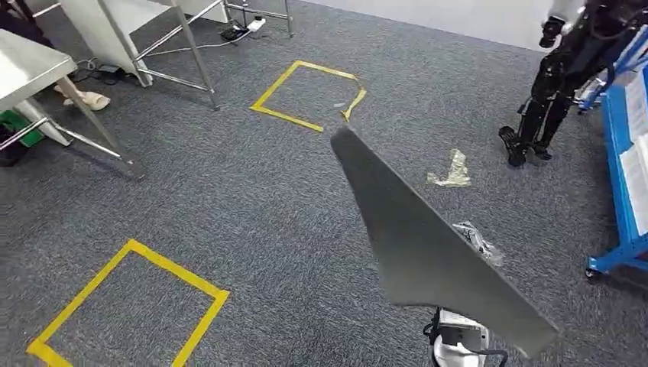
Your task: Take the parts from the cabinet and place them on the table.
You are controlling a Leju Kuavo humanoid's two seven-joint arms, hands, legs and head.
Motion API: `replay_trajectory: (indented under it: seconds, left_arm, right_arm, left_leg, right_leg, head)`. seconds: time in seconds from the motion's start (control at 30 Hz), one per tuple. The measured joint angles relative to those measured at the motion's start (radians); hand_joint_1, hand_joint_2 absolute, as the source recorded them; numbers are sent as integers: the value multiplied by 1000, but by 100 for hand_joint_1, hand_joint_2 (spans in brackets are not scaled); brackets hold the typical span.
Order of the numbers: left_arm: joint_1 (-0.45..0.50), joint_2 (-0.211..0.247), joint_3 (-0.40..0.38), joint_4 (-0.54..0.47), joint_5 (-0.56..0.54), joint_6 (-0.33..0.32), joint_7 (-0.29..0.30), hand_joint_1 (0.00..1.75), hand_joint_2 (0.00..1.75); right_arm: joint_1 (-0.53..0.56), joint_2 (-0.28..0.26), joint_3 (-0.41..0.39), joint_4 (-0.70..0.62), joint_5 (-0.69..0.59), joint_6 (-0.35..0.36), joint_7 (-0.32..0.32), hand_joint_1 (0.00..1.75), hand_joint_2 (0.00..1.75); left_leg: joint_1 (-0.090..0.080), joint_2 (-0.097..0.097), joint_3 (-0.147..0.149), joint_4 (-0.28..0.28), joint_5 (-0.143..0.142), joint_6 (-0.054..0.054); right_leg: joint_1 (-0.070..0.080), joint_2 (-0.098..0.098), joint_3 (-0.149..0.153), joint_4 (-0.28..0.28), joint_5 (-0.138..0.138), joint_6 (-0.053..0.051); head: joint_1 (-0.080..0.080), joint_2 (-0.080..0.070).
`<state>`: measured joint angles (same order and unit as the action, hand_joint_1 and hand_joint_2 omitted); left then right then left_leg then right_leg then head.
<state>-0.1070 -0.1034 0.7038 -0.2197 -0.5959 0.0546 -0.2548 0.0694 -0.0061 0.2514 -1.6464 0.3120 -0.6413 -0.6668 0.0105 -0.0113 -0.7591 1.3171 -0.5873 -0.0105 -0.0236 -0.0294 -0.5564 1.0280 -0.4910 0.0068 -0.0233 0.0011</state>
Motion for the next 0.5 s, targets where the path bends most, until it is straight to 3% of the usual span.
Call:
replay_trajectory:
  seconds: [0.03, 0.07, 0.13, 0.17, 0.2, 0.33, 0.37, 0.4, 0.43, 0.5]
  left_arm:
    - [3, 0, 0, 0, 0, 0, 0, 0, 175]
    - [5, 0, 0, 2, 0, 0, 0, 0, 175]
    - [6, 4, 1, 2, 1, 1, -1, 0, 175]
    - [5, 5, 2, 2, 1, 1, -1, 0, 175]
    - [1, 6, 2, 2, 2, 1, -1, 0, 175]
    - [5, 8, 5, 3, 2, 1, 2, 0, 175]
    - [9, 5, 6, 5, 3, 0, 14, 0, 175]
    - [10, 5, 8, 5, 5, 1, 12, 0, 175]
    - [11, 3, 10, 6, 6, 1, 5, 0, 175]
    - [11, -3, 10, 6, 6, -2, -4, 0, 175]
  right_arm:
    - [-3, 1, 2, 0, 0, 0, 0, 175, 175]
    - [-6, 3, 4, 1, 0, 0, 0, 175, 175]
    - [-11, 6, 8, 2, -1, 0, 0, 175, 175]
    - [-14, 7, 10, 2, -1, 0, 0, 175, 175]
    - [-14, 8, 10, 2, -1, 0, 0, 175, 175]
    - [-20, 13, 14, 2, 7, 8, 6, 175, 175]
    - [-26, 14, 14, 3, 19, 18, 23, 175, 175]
    - [-32, 14, 15, 8, 29, 23, 29, 175, 175]
    - [-35, 14, 16, 14, 32, 24, 30, 175, 175]
    - [-42, 14, 16, 27, 35, 24, 37, 175, 175]
  left_leg:
    - [1, 3, -13, 21, 5, 0]
    - [1, 4, -1, -8, 32, 2]
    - [-1, 22, 87, -178, 119, 10]
    - [-4, 61, 137, -265, 150, 19]
    - [-15, 81, 147, -286, 137, 20]
    - [-24, 36, 144, -298, 142, 40]
    - [-11, 27, 161, -312, 151, 47]
    - [-9, 19, 164, -315, 152, 53]
    - [-8, 10, 163, -315, 153, 57]
    - [-8, -18, 161, -314, 153, 58]
  right_leg:
    - [1, -13, 1, 0, -1, -1]
    - [2, -25, 2, 0, -3, -2]
    - [3, -47, 8, 0, -7, -1]
    - [5, -56, 12, 0, -10, 1]
    - [15, -64, 13, 2, -15, 9]
    - [14, -98, 28, -7, -19, 28]
    - [10, -65, 21, 5, -28, 34]
    - [10, -12, 4, 47, -52, 31]
    - [10, 9, -29, 115, -82, 25]
    - [9, 21, -112, 275, -136, 24]
  head:
    - [0, 0]
    - [0, 0]
    - [0, 0]
    - [0, 0]
    - [0, 0]
    - [1, 0]
    - [2, 0]
    - [3, 0]
    - [4, 0]
    - [4, 0]
